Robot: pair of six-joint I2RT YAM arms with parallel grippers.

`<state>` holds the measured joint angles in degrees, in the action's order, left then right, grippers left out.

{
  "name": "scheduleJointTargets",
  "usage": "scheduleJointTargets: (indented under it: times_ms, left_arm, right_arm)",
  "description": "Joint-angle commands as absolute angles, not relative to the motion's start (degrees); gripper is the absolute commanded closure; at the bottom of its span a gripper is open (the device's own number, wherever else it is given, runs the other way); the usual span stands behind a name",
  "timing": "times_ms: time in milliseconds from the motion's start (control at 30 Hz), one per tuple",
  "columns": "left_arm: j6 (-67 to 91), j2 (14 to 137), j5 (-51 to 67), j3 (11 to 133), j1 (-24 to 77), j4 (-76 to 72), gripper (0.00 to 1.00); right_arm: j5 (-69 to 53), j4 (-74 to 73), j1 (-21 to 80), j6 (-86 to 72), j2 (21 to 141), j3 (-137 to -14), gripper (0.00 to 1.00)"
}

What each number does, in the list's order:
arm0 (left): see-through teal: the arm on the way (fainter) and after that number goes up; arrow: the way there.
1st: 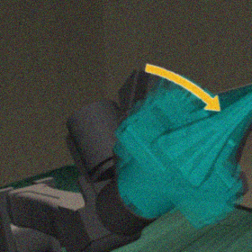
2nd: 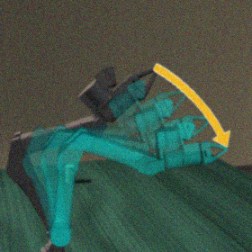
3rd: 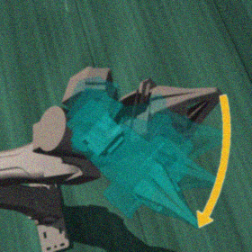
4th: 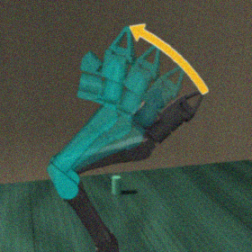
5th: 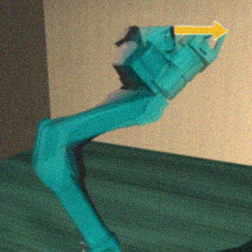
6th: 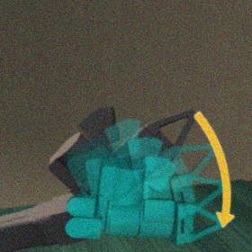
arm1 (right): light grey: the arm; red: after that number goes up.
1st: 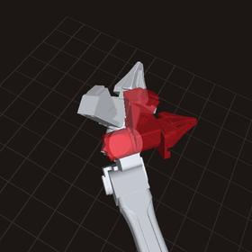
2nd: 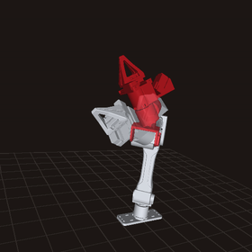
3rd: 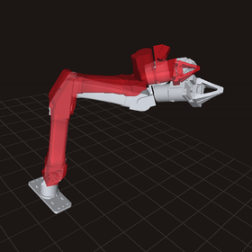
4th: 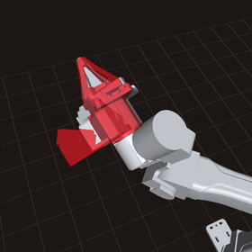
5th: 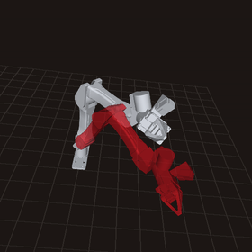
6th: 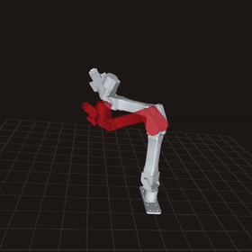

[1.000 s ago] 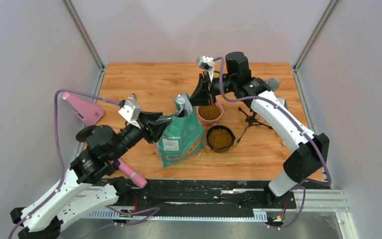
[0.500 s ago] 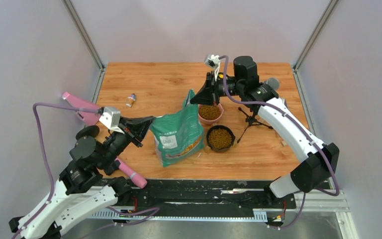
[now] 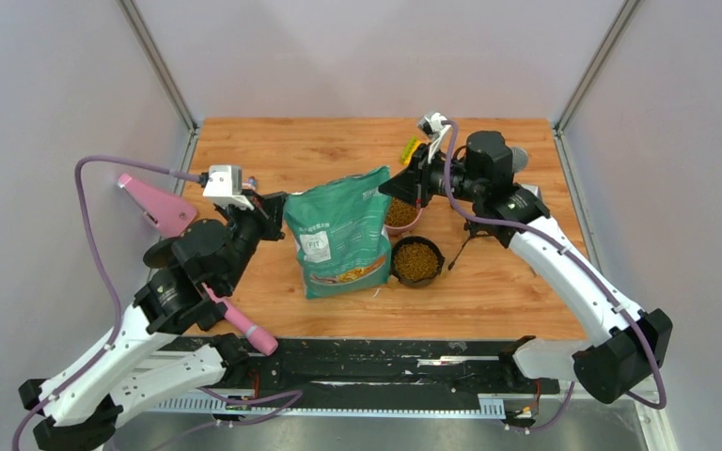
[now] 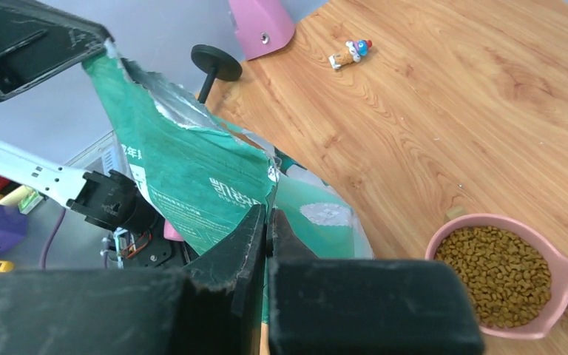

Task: Serve the pet food
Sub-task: Close the pet food bag at the center of the board.

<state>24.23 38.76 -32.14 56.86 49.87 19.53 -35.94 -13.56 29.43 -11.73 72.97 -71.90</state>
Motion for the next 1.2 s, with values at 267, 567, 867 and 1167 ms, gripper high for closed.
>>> scheduleJointTargets:
  times_ms: [267, 567, 867, 1167]
  left_arm:
    - [17.40, 38.59, -25.39, 56.39, 49.57, 17.71, 1.00]
    - [15.88, 36.65, -17.41, 55.72, 49.57, 17.63, 1.00]
    - [16.21, 36.59, -19.55, 55.15, 49.58, 17.71, 1.00]
    - [21.99, 37.31, -36.23, 56.83, 49.58, 22.01, 1.00]
  right_arm:
    - [-53.81, -7.71, 26.89, -0.44, 74.25, -72.60, 0.92]
    - [-65.00, -7.56, 27.10, -0.79, 84.34, -81.08, 0.58]
    - [-67.54, -5.68, 29.11, 7.82, 81.02, -78.21, 0.29]
    - [-62.02, -6.27, 29.17, 2.29, 81.44, -80.66, 1.00]
